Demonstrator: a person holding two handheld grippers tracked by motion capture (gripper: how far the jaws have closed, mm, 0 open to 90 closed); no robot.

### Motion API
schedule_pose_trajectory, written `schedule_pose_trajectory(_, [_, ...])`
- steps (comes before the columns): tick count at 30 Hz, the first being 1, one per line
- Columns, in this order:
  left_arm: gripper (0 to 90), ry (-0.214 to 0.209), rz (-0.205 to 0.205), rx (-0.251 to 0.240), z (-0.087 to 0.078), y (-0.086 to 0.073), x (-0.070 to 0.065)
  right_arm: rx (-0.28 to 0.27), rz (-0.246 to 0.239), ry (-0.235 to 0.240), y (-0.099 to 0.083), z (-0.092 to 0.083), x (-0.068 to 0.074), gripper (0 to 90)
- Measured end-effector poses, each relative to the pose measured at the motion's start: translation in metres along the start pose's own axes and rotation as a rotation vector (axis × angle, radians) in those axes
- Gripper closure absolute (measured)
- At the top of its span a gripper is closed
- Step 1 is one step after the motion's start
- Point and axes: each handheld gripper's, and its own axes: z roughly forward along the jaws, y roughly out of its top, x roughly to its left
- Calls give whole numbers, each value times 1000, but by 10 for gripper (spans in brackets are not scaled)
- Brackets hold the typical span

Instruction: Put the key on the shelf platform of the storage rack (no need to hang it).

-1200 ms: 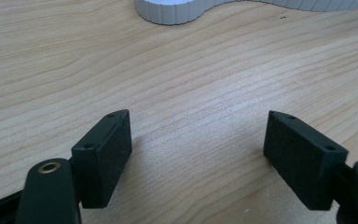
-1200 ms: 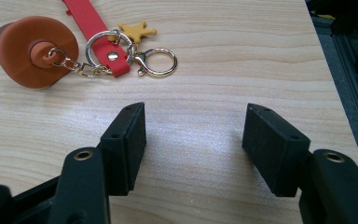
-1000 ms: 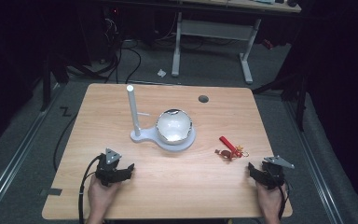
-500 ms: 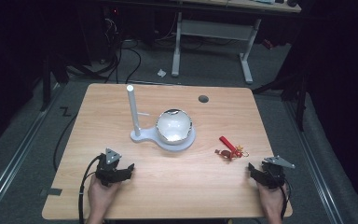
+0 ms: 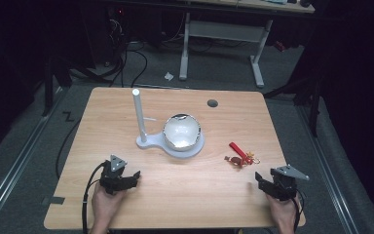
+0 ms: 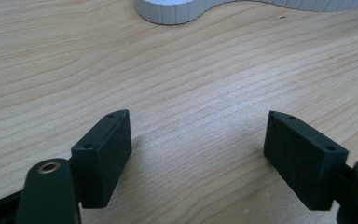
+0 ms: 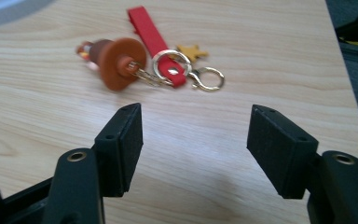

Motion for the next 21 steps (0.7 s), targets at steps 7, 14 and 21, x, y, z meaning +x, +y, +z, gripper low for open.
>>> schedule_pose_trajectory(7, [235, 0, 0, 0, 0, 0, 0, -24, -34, 55, 7, -5, 15, 320])
schedule_pose_trajectory(14, [235, 0, -2, -1, 0, 0, 0, -32, -59, 104, 17, -1, 24, 292])
schedule_pose_trajectory(21, [236, 0, -2, -1, 0, 0, 0, -26, -79, 132, 33, 10, 32, 270])
